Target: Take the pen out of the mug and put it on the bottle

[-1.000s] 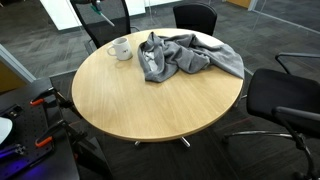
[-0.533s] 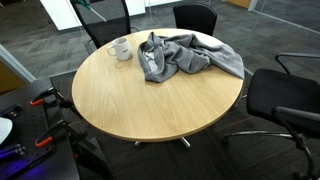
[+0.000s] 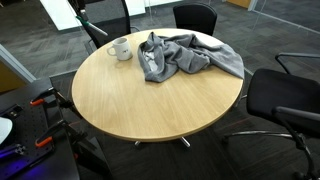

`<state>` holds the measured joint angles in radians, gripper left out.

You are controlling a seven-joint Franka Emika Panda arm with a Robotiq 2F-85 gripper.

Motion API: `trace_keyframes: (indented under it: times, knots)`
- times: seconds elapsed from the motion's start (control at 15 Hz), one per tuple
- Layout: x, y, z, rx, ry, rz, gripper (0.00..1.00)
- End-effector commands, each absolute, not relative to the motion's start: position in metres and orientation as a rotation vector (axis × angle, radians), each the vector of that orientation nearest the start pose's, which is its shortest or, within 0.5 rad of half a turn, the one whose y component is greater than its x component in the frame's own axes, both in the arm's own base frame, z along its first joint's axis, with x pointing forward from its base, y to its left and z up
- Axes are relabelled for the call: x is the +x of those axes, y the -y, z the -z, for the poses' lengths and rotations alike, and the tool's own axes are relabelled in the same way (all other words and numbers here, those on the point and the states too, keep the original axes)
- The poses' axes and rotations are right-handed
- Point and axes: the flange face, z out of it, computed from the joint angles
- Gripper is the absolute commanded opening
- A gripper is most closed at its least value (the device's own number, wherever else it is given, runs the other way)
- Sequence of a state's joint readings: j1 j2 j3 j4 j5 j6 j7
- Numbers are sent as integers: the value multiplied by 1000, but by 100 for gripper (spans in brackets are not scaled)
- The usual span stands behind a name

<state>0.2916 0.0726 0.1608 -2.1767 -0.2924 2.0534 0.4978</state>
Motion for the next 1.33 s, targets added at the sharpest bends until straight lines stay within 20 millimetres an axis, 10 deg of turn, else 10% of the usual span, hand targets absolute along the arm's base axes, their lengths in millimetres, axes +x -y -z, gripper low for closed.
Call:
trace_keyframes:
  times: [0.0,0.47,0.53,1.27]
  knots:
    - [465,-191,-331,-3452,-64,-28,4]
    - [469,-191,-322,-3467,-58,-78,16]
    - [475,-189,-322,-3485,-197,-29,4]
    - [474,-184,-256,-3412,-782,245,4]
